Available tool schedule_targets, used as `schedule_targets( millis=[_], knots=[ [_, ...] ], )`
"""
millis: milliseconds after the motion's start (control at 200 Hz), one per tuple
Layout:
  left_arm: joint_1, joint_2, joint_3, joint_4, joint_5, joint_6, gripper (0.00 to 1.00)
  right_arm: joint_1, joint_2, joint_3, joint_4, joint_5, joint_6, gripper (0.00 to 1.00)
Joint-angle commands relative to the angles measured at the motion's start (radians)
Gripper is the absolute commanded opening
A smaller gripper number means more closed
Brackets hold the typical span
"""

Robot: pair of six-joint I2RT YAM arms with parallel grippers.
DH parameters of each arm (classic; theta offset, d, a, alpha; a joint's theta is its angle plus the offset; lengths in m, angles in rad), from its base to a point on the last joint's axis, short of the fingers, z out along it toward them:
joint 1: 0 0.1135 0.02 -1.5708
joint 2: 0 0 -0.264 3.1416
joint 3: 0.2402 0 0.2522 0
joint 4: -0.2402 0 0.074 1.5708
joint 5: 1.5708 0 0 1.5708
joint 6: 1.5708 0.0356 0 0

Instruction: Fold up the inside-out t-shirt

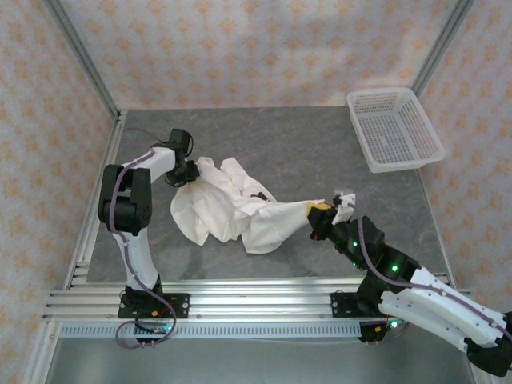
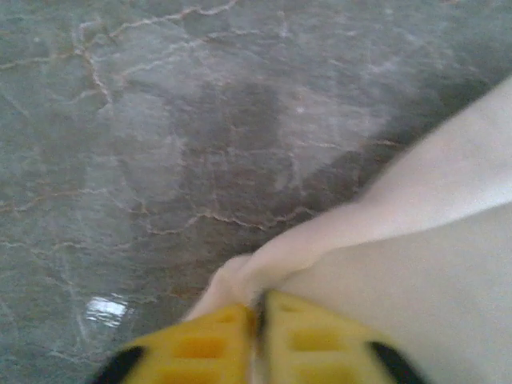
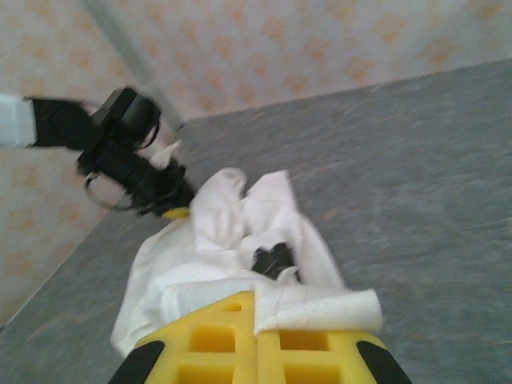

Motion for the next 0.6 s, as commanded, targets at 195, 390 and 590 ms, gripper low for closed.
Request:
schedule_targets(
  millis=[195, 390, 590],
  knots=[
    [0.138, -0.239, 0.071, -0.099, -0.012, -0.060, 0.00, -0.149, 0.028, 0.354, -0.050, 0.237, -0.203, 0.00],
    [0.168, -0.511, 0.195, -0.143, 0.094, 0.008, 0.00, -0.222, 0.235, 0.600, 0.017, 0.070, -0.374, 0.00],
    [0.079, -0.735, -0.071, -0.144, 0.123, -0.032, 0.00, -0.225, 0.241, 0.511, -0.067, 0.004, -0.425, 0.00]
  ],
)
